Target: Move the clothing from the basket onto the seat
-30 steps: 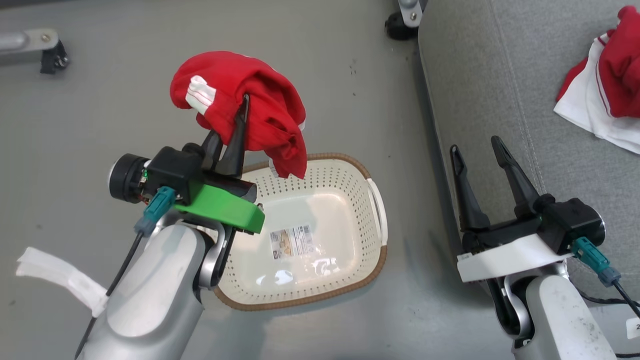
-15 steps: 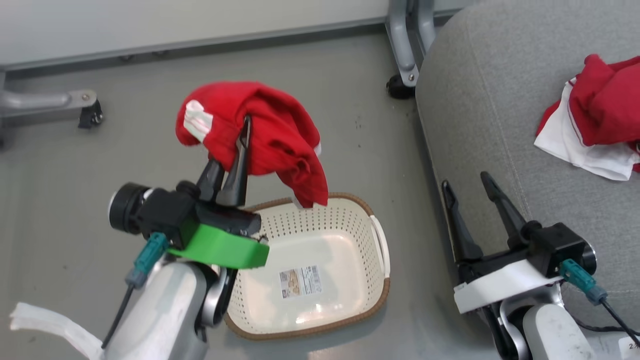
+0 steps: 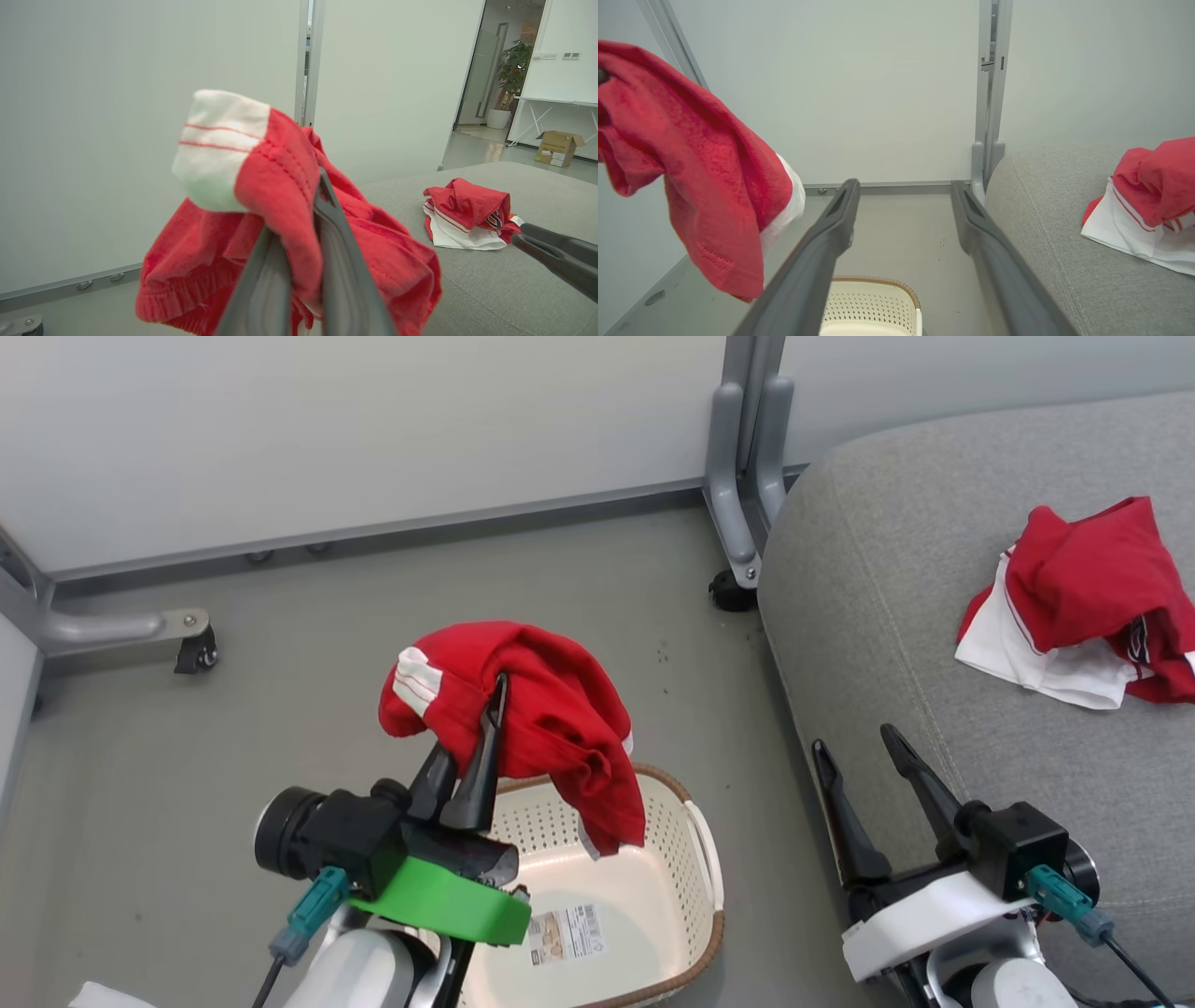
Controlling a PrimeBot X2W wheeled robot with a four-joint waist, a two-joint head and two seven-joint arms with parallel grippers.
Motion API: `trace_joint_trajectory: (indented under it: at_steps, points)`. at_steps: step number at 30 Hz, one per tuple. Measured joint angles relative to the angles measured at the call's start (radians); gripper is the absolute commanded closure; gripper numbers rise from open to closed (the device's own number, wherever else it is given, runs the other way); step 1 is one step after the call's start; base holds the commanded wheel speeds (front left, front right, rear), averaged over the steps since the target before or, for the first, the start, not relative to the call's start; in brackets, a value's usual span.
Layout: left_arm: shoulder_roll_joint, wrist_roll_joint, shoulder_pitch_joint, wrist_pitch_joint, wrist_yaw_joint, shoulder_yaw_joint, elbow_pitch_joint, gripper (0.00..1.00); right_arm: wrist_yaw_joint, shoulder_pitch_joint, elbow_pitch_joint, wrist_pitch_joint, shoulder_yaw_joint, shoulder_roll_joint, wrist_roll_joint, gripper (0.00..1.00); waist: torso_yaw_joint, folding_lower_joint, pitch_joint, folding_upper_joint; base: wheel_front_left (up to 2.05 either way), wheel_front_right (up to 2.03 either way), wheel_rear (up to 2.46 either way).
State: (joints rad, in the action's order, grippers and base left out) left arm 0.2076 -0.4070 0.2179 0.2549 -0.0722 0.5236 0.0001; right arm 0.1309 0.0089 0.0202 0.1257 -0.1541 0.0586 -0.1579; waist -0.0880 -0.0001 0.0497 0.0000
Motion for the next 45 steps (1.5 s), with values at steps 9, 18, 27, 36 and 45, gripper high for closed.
trace_joint_trajectory:
  at_steps: [9,18,27,36,45]
  points:
    - [-0.004,-0.015,-0.022,-0.008,-0.007,0.019,-0.004,1.00,0.000,0.012,0.006,-0.012,0.000,-0.004,0.000,0.00,-0.001,0.0000,-0.039,0.0000,0.00,0.00,0.00]
    - [-0.004,-0.021,-0.021,-0.007,-0.006,0.023,0.003,1.00,0.000,0.011,0.009,-0.016,-0.019,-0.005,-0.007,0.00,0.000,0.0000,-0.034,0.0000,0.00,0.00,0.00]
    - [-0.006,-0.021,-0.004,-0.007,-0.002,0.032,0.002,1.00,0.000,-0.084,0.011,-0.010,-0.189,0.014,-0.055,0.00,0.010,0.0000,-0.020,0.0000,0.00,0.00,0.00]
    - [-0.016,-0.014,0.022,-0.007,0.012,0.056,0.005,1.00,0.000,-0.241,-0.075,-0.005,-0.420,0.035,-0.157,0.00,0.039,0.0000,0.006,0.0000,0.00,0.00,0.00]
    - [-0.035,-0.008,0.041,-0.007,0.036,0.095,0.019,1.00,0.000,-0.364,-0.254,0.036,-0.519,0.039,-0.203,0.00,0.072,0.0001,0.023,0.0000,0.00,0.00,0.00]
